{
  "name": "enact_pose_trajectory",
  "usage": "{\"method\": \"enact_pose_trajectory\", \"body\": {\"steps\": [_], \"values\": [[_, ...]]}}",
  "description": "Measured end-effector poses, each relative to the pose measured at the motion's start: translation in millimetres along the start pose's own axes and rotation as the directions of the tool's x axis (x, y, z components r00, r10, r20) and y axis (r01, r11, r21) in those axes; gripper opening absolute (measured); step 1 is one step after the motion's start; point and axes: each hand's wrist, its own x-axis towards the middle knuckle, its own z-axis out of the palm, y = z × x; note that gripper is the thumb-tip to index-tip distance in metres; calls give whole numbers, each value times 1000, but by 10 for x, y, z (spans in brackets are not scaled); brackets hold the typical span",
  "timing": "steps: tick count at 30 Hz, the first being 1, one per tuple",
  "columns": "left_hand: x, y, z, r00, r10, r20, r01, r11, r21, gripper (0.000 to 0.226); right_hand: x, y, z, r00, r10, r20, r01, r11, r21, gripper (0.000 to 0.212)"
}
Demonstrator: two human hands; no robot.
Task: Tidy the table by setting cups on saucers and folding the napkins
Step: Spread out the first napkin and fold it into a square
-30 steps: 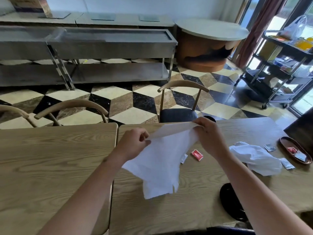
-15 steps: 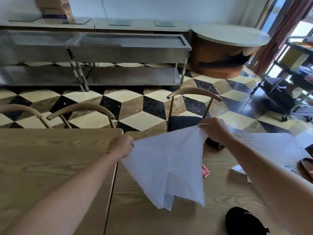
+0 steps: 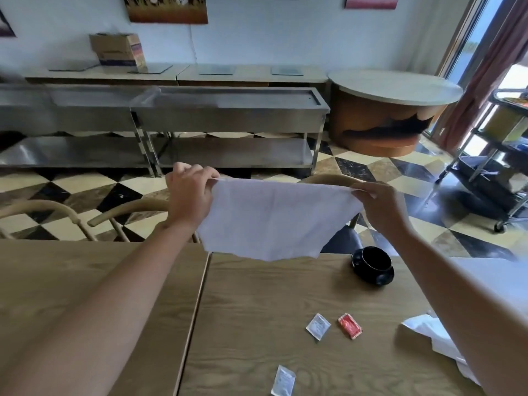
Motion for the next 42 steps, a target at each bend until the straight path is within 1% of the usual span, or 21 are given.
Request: {"method": "enact_pose_trajectory", "body": {"steps": [2,7,9,11,14,16,17,19,20,22,23,27,29,31,33,34,36,37,39,41,42], "values": [[-235,-76,13,999,26,29,-26,1000,2,11,-199,126,62,999,-4,33,4,1000,-28,18],[-1336,-334,110,991,55,121,-55,998,-5,17,-1043,520,235,972,29,235,-21,999,-36,19],[-1931,-402,206,981,38,191,-29,998,-50,24,-1493,735,327,949,30,312,8,993,-121,24],[-2491,-449,304,965,-6,262,35,993,-109,36,-1907,936,421,897,75,436,38,969,-243,26],[-3148,-443,393,920,15,393,29,994,-104,32,-2396,1205,588,765,152,626,133,914,-383,17],[-3514,-418,422,857,31,515,24,995,-99,29,-2689,1355,705,668,237,706,150,886,-440,19],[-3672,-410,422,809,10,588,37,997,-69,30,-2829,1409,758,634,284,720,129,879,-460,20],[-3970,-420,410,645,-70,761,59,997,41,28,-3089,1495,831,586,372,720,53,869,-492,20],[-4129,-446,402,571,-87,816,29,996,86,25,-3208,1528,852,563,413,716,14,861,-509,20],[-4389,-467,333,446,-101,889,32,995,97,28,-3428,1576,865,515,489,704,-47,836,-546,18],[-4477,-456,296,398,-120,909,58,993,106,28,-3518,1594,863,495,517,698,-73,825,-560,17],[-4593,-423,202,296,-146,944,130,985,112,25,-3717,1589,829,450,576,683,-162,804,-572,17],[-4463,-427,181,293,-181,939,249,962,108,25,-3683,1525,796,463,599,653,-252,795,-551,18],[-4223,-441,191,332,-228,915,403,912,81,30,-3564,1456,782,512,644,569,-426,765,-483,31],[-3939,-490,240,367,-307,878,576,816,44,41,-3356,1389,785,541,704,460,-579,708,-404,39],[-3791,-526,284,368,-355,859,656,754,31,45,-3243,1366,786,556,717,420,-619,695,-367,39],[-3507,-623,385,365,-409,837,748,664,-2,45,-3013,1352,798,571,727,381,-697,675,-243,39],[-3370,-683,451,348,-423,836,787,616,-16,38,-2906,1351,812,571,730,374,-733,659,-167,40],[-3120,-804,633,261,-459,849,890,455,-27,12,-2684,1377,845,570,728,382,-768,637,-68,28],[-2920,-881,819,180,-503,846,957,288,-32,14,-2423,1436,910,568,713,411,-784,621,5,16],[-2839,-906,900,173,-527,832,971,233,-55,11,-2281,1481,958,559,711,427,-795,606,32,14]]}}
